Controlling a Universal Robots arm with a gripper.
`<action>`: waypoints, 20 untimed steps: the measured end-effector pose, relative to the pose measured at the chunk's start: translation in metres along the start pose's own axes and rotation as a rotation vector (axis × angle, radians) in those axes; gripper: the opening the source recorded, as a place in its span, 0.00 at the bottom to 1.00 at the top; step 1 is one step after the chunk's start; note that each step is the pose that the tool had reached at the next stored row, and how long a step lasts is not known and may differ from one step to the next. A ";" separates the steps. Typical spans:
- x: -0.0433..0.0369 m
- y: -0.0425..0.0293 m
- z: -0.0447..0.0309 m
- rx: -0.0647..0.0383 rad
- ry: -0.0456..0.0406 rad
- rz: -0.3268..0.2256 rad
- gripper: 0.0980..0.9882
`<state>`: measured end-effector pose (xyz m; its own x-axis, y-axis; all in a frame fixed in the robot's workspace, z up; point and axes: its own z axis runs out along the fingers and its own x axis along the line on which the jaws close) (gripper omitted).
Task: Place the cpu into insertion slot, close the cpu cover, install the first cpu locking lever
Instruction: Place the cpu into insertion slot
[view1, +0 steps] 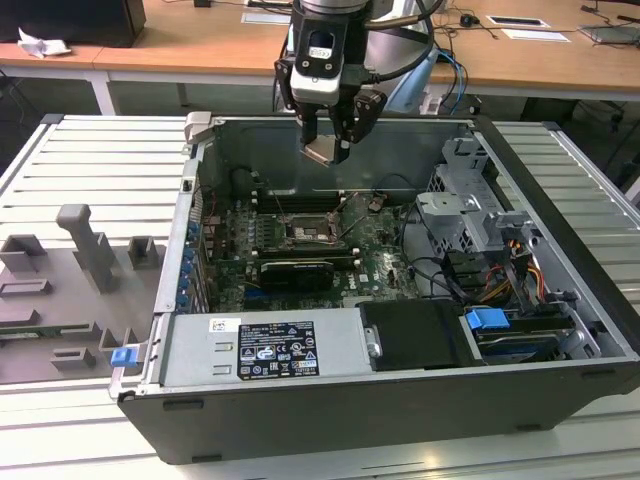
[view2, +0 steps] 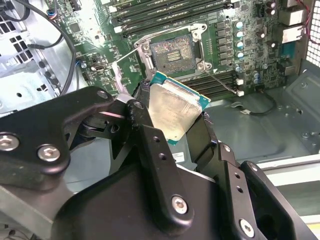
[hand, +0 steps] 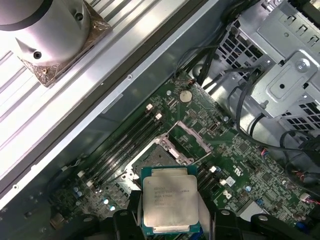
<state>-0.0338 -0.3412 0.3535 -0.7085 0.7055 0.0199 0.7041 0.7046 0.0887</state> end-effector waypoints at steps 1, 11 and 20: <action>0.0000 0.0000 0.0000 0.000 -0.0003 0.004 0.49; 0.0000 0.0000 0.0003 -0.001 -0.0032 0.036 0.49; 0.0000 -0.0001 0.0006 -0.001 -0.0063 0.071 0.49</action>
<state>-0.0338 -0.3412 0.3528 -0.6567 0.7539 0.0199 0.7522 0.6529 0.0887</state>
